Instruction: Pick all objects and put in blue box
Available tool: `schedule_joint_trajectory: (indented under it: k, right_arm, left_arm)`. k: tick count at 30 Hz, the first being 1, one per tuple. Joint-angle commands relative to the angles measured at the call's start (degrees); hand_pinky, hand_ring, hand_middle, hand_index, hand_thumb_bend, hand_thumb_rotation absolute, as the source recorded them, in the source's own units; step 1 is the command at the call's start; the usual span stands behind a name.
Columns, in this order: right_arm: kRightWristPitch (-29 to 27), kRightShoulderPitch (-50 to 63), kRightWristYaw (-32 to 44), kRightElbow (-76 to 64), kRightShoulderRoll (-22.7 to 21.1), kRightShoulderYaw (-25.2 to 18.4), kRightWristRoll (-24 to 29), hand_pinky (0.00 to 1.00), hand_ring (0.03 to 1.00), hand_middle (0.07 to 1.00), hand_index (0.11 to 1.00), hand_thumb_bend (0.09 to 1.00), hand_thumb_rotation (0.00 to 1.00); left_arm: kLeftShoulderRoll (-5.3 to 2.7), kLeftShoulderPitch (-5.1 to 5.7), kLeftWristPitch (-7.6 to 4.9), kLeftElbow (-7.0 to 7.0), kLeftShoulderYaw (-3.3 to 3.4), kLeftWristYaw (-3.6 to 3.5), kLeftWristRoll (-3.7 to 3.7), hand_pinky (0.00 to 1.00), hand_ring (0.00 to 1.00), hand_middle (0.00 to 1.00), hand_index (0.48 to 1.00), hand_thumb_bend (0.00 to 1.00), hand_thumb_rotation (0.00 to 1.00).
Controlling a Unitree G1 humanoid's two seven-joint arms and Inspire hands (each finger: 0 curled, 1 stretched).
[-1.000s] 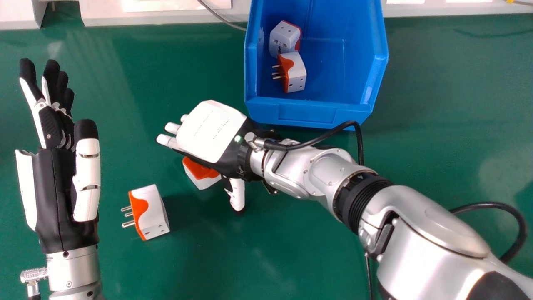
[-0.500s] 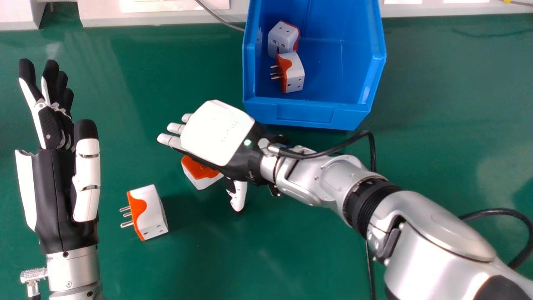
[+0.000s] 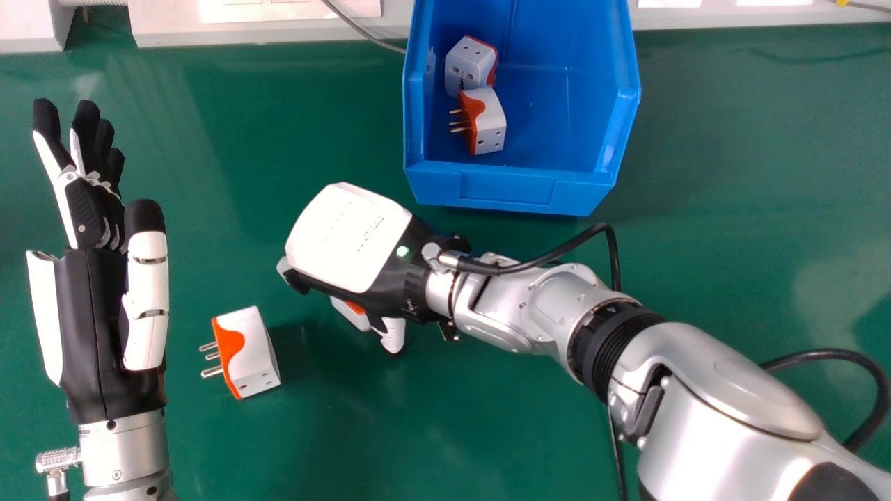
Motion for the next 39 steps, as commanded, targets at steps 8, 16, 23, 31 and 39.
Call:
schedule_joint_trajectory:
  k: [8,16,23,31,39]
  right_arm:
    - [0.3,0.4,-0.6,0.8,-0.7,1.0,-1.0,0.13,0.178,0.3,0.498,0.539,0.11]
    - [-0.6,-1.5,0.8,0.7,-1.7,-0.5,0.3,0.1,0.145,0.262,0.488,0.527,0.11]
    - [-3.7,-2.8,-0.5,0.1,-3.7,-3.2,1.7,0.19,0.233,0.372,0.492,0.525,0.06]
    - [-9.3,-3.0,-2.8,-1.7,-7.5,-10.8,6.4,0.28,0.321,0.442,0.488,0.521,0.03]
    - [-17.4,-2.2,-7.5,-6.3,-12.7,-15.0,8.3,0.29,0.342,0.462,0.521,0.515,0.01]
  left_arm:
    - [0.38,0.1,-0.91,-1.24,-0.09,-0.24,-0.22,1.0,1.0,1.0,0.967,0.29,0.84]
    - [0.54,-0.25,-1.05,-0.65,-0.04,-0.64,-0.47,1.0,1.0,1.0,0.967,0.3,0.83]
    - [0.45,-0.24,-1.26,-0.52,-0.07,-0.71,-0.42,1.0,1.0,1.0,0.968,0.3,0.83]
    - [0.48,0.01,-1.88,-0.1,0.21,-0.32,0.57,1.0,1.0,1.0,0.968,0.31,0.83]
    - [0.7,0.97,-1.93,-0.58,1.07,1.02,2.88,1.0,1.0,1.0,0.968,0.38,0.85]
